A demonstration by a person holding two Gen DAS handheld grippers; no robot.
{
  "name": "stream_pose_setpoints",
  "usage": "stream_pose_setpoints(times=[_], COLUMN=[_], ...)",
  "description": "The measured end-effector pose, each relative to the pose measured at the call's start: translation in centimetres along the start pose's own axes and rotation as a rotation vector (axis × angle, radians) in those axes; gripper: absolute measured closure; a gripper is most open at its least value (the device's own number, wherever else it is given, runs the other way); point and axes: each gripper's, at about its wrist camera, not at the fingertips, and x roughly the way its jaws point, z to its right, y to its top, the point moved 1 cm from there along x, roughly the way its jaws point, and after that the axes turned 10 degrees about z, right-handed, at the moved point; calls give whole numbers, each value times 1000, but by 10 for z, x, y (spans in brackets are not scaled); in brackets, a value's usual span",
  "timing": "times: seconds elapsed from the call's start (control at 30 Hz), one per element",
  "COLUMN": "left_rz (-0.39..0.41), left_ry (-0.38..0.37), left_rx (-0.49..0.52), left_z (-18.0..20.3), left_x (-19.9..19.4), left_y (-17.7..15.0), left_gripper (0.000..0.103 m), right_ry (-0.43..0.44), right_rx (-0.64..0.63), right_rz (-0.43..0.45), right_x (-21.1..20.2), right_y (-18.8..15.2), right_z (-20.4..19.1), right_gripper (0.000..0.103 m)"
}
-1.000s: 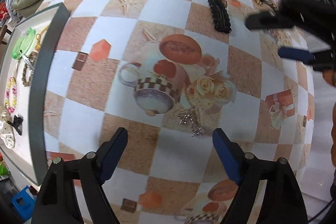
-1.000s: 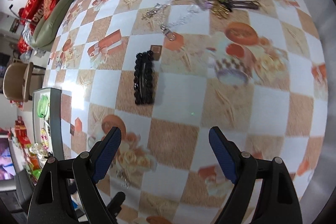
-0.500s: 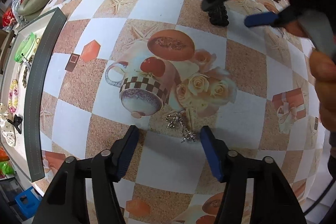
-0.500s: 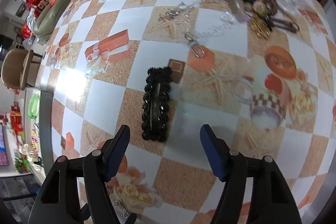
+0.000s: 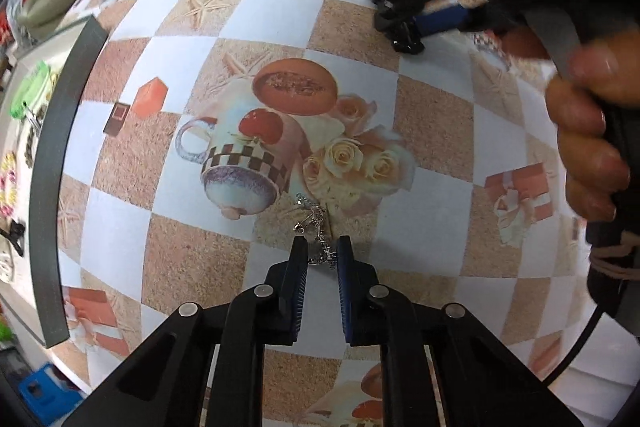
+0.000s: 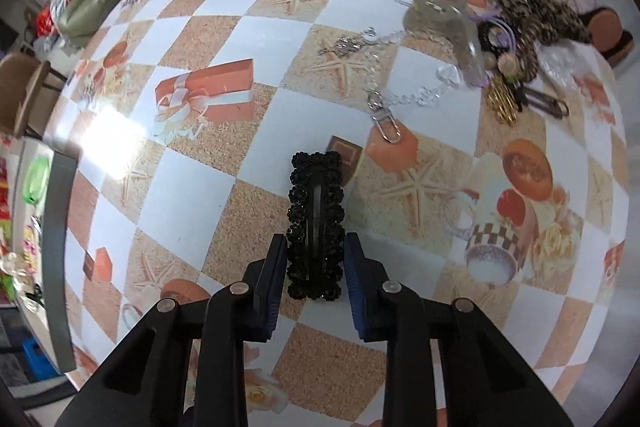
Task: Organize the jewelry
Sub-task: 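Grasp the black rhinestone rectangular clip with the right tool while the left tool grasps the silver chain charm, then carry the rhinestone clip and silver charm into the tray and release both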
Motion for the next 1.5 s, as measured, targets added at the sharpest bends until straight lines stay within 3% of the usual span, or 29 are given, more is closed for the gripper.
stream_pose_setpoints(times=[0.27, 0.5, 0.83, 1.17, 1.5], left_rz=[11, 34, 78, 119, 138], left_ry=[-68, -68, -46, -55, -41], left_rx=[-4, 6, 9, 10, -25], left_z=[-27, -50, -83, -143, -228], left_x=[-25, -51, -94, -126, -139], left_y=[5, 14, 26, 40, 40], left_gripper=[84, 84, 84, 84, 84], right_ry=[98, 156, 185, 177, 168], right_rx=[116, 190, 249, 267, 236], right_rz=[31, 20, -8, 15, 31], right_x=[-31, -57, -80, -108, -113], right_y=[-22, -57, -81, -82, -76], right_z=[28, 36, 16, -24, -101], right_gripper=[72, 72, 72, 72, 72])
